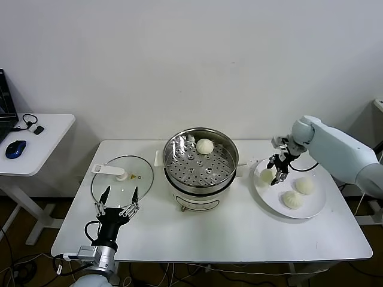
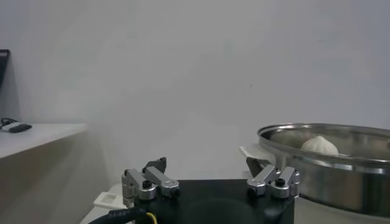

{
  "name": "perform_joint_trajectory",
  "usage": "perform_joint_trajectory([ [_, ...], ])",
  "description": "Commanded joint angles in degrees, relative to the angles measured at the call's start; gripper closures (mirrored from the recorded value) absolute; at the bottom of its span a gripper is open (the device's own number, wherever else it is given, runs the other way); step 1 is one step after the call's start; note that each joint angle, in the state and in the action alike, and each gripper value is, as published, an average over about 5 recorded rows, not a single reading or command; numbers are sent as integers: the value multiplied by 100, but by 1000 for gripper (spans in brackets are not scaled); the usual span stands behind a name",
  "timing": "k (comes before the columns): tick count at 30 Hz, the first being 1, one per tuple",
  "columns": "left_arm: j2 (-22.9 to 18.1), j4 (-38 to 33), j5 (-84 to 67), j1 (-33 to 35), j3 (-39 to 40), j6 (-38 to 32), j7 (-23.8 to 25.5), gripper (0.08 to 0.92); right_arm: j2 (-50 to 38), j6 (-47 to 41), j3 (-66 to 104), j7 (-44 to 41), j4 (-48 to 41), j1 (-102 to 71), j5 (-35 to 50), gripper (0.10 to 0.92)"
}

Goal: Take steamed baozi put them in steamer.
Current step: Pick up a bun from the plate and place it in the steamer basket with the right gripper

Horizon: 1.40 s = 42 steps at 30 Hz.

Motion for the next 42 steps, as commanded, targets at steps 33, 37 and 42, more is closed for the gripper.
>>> perform_joint_trajectory([
  [33, 103, -103, 118, -9, 45, -81, -16, 177, 2434, -865, -1987, -53, 150, 2124, 2778, 338],
  [37, 107, -116, 140, -4, 64, -78, -15, 177, 2745, -898, -1929, -13, -94, 1836, 2685, 338],
  [42, 107, -117, 136, -4, 79, -79, -14, 177, 3167, -870, -1852, -1, -632, 1572, 2577, 338],
])
